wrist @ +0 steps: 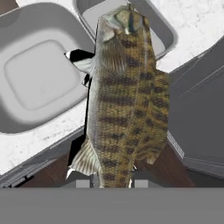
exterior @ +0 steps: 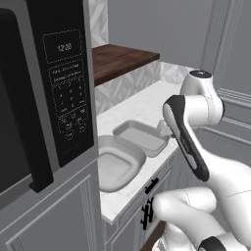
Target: Place one sweet potato and one fish in each tupperware on the nearby counter, to pack two identical lunches.
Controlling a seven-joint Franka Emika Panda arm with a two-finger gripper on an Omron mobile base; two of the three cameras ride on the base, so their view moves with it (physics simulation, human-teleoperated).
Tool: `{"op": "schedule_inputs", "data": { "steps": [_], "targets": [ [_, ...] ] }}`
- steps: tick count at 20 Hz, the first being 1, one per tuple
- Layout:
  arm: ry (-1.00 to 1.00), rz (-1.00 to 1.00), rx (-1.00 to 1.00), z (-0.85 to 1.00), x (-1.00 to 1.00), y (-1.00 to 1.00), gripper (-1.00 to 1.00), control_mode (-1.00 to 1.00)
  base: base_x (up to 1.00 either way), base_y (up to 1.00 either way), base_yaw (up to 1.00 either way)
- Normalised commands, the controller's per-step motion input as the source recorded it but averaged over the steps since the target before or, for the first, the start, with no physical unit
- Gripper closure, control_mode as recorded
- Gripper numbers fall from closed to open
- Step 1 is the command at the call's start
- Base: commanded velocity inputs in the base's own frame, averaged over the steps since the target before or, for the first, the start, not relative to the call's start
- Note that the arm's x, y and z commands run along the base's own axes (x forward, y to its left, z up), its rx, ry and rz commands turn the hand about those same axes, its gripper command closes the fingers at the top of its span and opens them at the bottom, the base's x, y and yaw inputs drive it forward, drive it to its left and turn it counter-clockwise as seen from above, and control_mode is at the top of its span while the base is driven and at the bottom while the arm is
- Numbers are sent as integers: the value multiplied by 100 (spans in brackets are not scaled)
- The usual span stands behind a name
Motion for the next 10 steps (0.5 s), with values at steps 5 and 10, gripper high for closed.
{"op": "schedule_inputs", "data": {
  "steps": [5,10],
  "targets": [
    [3,17,0,-26,100,-4,100,-100,0,0,0],
    [13,24,-6,-72,100,-2,100,-100,0,0,0]
  ]
}}
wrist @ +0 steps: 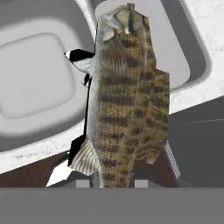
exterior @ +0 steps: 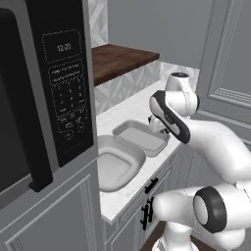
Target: Place one sweet potato and one fish in each tupperware on the nearby counter, to pack two identical lunches.
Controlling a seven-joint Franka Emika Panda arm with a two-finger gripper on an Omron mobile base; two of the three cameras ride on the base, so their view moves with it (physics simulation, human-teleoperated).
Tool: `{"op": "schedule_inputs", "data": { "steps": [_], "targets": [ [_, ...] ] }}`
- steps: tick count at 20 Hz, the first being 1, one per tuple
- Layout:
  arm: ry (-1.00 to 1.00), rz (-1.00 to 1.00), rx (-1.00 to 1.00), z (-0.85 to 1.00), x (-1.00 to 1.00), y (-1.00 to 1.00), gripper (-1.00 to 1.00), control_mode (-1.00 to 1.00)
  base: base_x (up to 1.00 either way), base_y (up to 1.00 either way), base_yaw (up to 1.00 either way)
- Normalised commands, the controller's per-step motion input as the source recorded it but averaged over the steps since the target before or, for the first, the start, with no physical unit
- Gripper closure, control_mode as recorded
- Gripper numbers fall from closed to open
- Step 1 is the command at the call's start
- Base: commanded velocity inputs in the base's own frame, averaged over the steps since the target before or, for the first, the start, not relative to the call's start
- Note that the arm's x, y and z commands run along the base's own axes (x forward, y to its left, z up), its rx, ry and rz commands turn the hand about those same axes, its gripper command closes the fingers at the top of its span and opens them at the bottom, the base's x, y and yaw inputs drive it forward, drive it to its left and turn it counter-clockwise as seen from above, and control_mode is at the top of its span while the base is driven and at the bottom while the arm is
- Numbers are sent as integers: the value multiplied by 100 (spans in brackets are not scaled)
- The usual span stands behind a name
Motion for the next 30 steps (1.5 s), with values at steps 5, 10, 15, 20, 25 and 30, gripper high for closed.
{"op": "schedule_inputs", "data": {
  "steps": [5,10,15,20,25,30],
  "targets": [
    [2,20,-12,-82,72,17,100,-100,0,0,0],
    [-1,8,-1,-58,80,1,100,-100,0,0,0],
    [-7,2,0,-5,83,0,100,-100,0,0,0],
    [-13,0,4,-53,27,0,100,-100,0,0,0],
    [0,1,0,-59,33,0,100,-100,0,0,0],
    [0,2,0,-16,30,0,100,-100,0,0,0]
  ]
}}
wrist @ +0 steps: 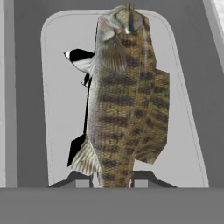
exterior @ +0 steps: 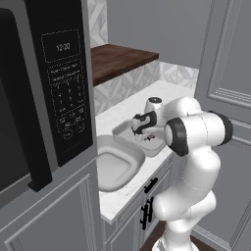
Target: Place one sweet potato and one fish in each tupperware on the nearby counter, to pack two identical lunches.
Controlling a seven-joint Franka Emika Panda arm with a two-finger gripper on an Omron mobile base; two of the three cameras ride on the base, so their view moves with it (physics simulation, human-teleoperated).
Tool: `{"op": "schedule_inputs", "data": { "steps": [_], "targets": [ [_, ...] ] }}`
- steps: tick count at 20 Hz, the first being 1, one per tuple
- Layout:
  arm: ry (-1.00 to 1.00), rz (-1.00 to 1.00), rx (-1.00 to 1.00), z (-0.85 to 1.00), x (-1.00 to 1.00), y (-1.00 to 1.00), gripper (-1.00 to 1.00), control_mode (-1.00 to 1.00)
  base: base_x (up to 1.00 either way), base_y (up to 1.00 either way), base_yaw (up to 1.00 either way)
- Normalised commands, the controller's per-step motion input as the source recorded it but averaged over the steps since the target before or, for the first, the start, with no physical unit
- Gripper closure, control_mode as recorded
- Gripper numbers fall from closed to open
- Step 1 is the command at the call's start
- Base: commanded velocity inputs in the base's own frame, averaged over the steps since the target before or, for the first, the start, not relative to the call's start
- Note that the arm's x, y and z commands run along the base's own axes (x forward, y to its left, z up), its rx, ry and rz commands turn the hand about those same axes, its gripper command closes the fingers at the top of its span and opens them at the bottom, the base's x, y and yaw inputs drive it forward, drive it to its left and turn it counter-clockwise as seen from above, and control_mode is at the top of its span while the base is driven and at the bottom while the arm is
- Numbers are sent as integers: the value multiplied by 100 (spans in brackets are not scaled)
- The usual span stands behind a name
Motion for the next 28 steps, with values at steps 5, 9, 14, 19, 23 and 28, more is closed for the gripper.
{"op": "schedule_inputs", "data": {
  "steps": [5,9,14,19,23,28],
  "targets": [
    [0,0,0,0,50,0,100,-100,0,0,0],
    [0,0,0,-6,23,0,100,-100,0,0,0],
    [4,1,3,-29,1,0,-100,-100,0,0,0],
    [0,0,0,9,-1,0,-100,-100,0,0,0],
    [-1,0,0,52,-46,-6,-100,-100,0,0,0],
    [-1,0,0,48,-100,-8,-100,-100,0,0,0]
  ]
}}
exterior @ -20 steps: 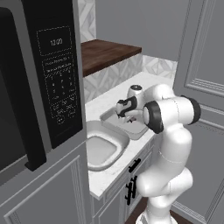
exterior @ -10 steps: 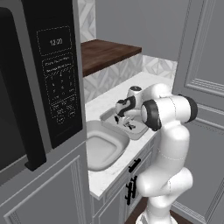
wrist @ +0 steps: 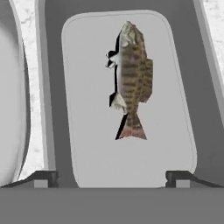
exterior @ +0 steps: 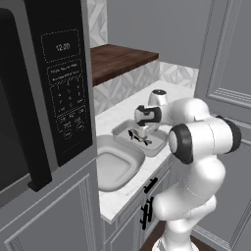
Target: Place one sweet potato and one fish in each tupperware on the nearby counter, to pack two identical lunches.
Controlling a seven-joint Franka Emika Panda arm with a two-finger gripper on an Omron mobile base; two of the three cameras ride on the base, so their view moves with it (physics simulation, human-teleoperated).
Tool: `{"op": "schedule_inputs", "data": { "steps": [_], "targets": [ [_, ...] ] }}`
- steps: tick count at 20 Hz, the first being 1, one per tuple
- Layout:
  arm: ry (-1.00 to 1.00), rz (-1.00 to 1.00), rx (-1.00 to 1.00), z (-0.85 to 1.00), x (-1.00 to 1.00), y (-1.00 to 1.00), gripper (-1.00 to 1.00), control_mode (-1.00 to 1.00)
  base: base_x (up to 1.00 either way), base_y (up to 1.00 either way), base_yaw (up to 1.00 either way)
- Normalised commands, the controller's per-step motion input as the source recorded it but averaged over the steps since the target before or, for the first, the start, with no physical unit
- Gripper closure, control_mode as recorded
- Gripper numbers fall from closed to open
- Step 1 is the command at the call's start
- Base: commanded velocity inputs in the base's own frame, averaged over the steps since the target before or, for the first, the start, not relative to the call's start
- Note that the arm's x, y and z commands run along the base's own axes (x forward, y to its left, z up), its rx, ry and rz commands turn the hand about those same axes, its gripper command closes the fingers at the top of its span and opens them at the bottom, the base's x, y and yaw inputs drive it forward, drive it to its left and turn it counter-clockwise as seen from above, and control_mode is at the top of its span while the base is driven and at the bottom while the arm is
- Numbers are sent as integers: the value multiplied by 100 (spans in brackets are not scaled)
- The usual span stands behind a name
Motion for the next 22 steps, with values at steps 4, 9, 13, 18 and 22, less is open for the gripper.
{"op": "schedule_inputs", "data": {
  "steps": [4,9,13,18,22],
  "targets": [
    [7,-4,0,5,-100,0,-100,-100,0,0,0],
    [6,-15,2,2,-100,0,-100,-100,0,0,0],
    [0,-19,0,77,-100,0,-100,-100,0,0,0],
    [0,-13,0,100,-100,0,-100,-100,0,0,0],
    [2,-11,0,46,-100,0,-100,-100,0,0,0]
  ]
}}
